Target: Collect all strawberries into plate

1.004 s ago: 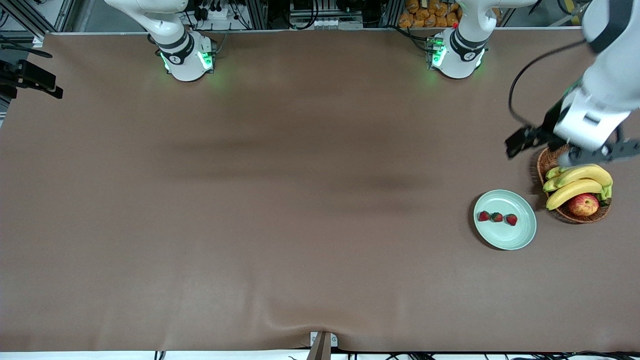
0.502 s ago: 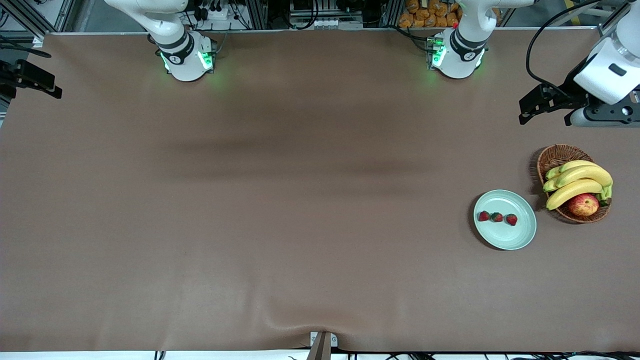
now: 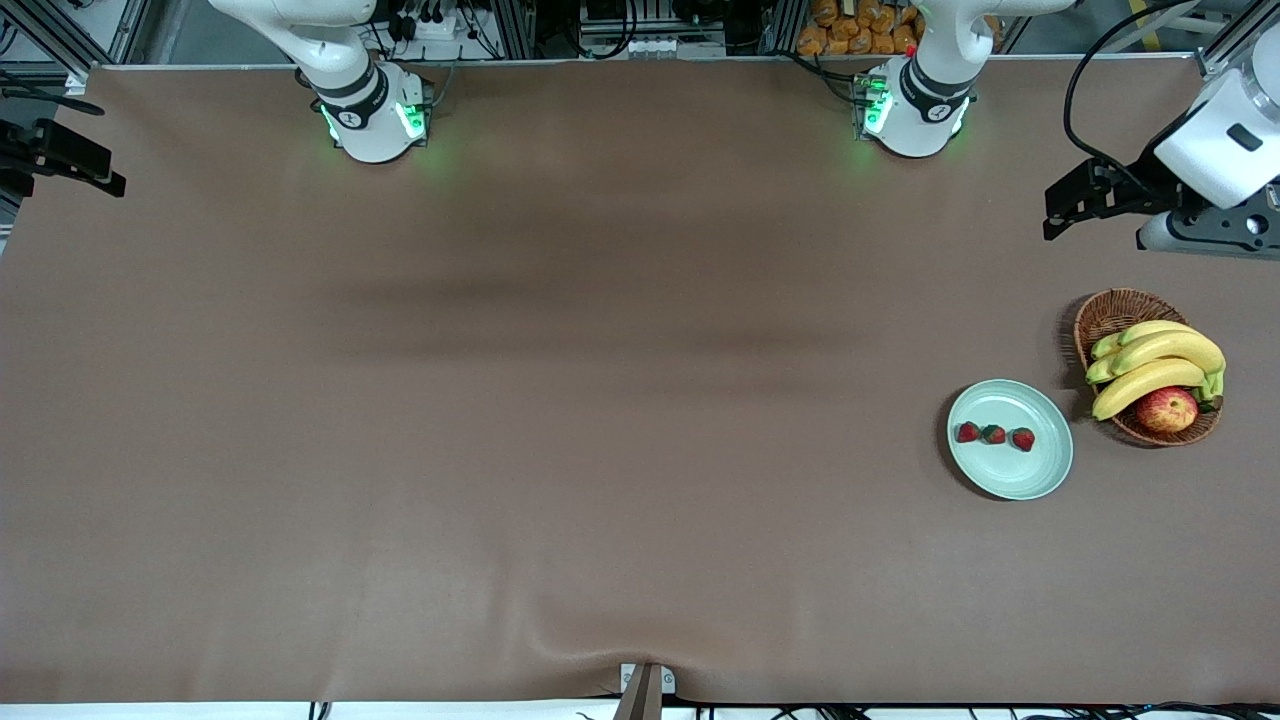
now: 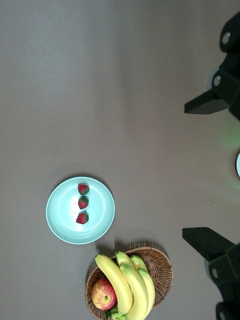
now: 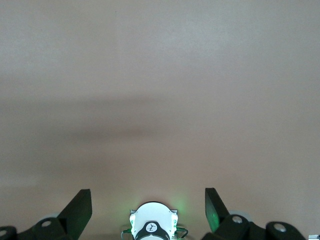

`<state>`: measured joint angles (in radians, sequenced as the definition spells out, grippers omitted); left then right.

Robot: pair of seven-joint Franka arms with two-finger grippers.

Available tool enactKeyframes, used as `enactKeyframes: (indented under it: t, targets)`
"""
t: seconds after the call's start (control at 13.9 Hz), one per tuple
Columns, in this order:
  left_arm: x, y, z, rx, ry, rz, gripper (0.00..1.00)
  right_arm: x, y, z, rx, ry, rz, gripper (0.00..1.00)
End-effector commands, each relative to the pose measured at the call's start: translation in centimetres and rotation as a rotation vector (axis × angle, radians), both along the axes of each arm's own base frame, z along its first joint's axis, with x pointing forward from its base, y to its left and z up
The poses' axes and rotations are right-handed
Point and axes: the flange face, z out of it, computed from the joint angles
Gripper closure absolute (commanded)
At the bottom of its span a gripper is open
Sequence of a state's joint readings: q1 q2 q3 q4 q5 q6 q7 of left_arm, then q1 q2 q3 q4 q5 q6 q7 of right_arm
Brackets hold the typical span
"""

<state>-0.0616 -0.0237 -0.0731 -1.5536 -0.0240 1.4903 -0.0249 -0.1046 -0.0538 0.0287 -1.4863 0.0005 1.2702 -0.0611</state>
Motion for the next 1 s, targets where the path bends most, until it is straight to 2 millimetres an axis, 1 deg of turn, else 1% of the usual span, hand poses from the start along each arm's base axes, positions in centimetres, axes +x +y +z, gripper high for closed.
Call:
enactKeyframes:
  t: [0.0, 0.22, 0.65, 0.93]
  targets:
    - [0.7, 0.1, -0.2, -0.004, 0.017, 0.022, 0.00, -0.1, 0.2, 0.5, 0.008, 0.000, -0.002, 0.00]
    - [1.5, 0.0, -1.0, 0.019, -0.001, 0.022, 0.00, -0.1, 0.3, 0.6, 0.012, -0.004, -0.003, 0.00]
    - [0.3, -0.5, -0.7, 0.029, -0.036, 0.070, 0.00, -0.1, 0.1, 0.8, 0.015, -0.008, -0.007, 0.00]
    - [0.7, -0.4, -0.7, 0.023, -0.052, 0.082, 0.00, -0.1, 0.1, 0.8, 0.015, -0.008, -0.007, 0.00]
